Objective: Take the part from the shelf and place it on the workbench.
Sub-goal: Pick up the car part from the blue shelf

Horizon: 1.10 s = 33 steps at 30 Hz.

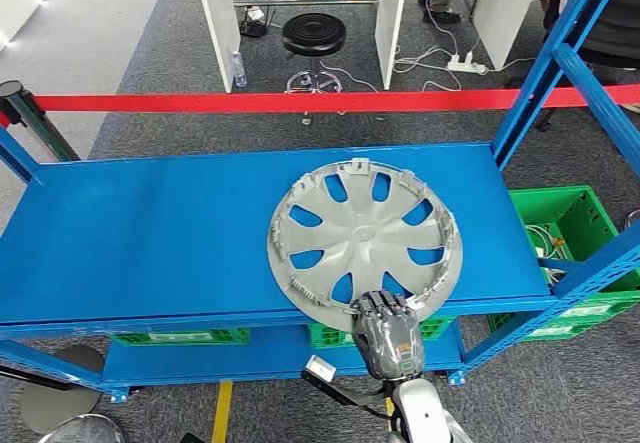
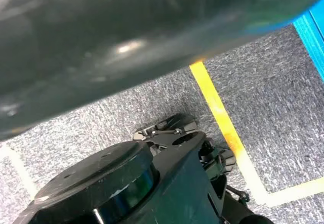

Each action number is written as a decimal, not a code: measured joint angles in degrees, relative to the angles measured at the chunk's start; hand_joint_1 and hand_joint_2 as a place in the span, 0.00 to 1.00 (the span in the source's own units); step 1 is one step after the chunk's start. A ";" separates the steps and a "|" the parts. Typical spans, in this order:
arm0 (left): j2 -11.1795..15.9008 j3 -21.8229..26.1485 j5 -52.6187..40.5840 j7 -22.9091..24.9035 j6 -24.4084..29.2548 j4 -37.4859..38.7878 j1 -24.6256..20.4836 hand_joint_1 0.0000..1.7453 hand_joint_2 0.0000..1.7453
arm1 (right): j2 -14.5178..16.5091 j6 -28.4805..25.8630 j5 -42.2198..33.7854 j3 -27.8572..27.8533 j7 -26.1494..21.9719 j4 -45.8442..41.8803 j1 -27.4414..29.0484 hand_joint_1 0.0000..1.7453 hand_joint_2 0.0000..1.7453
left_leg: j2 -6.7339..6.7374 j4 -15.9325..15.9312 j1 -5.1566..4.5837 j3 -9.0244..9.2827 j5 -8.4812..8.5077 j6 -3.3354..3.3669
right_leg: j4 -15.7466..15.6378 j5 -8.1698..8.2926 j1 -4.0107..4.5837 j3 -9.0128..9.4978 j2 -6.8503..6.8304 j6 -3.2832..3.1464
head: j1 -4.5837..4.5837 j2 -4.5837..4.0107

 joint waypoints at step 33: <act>-0.24 2.60 -1.14 -0.44 0.49 0.00 -0.15 0.00 0.00 | 2.72 -1.66 -0.02 2.31 -2.33 -12.71 3.33 1.00 1.00 | 0.00 0.00 0.00 -0.02 0.00 0.00 | 0.00 0.00 0.00 0.00 0.00 0.00 | 0.00 0.00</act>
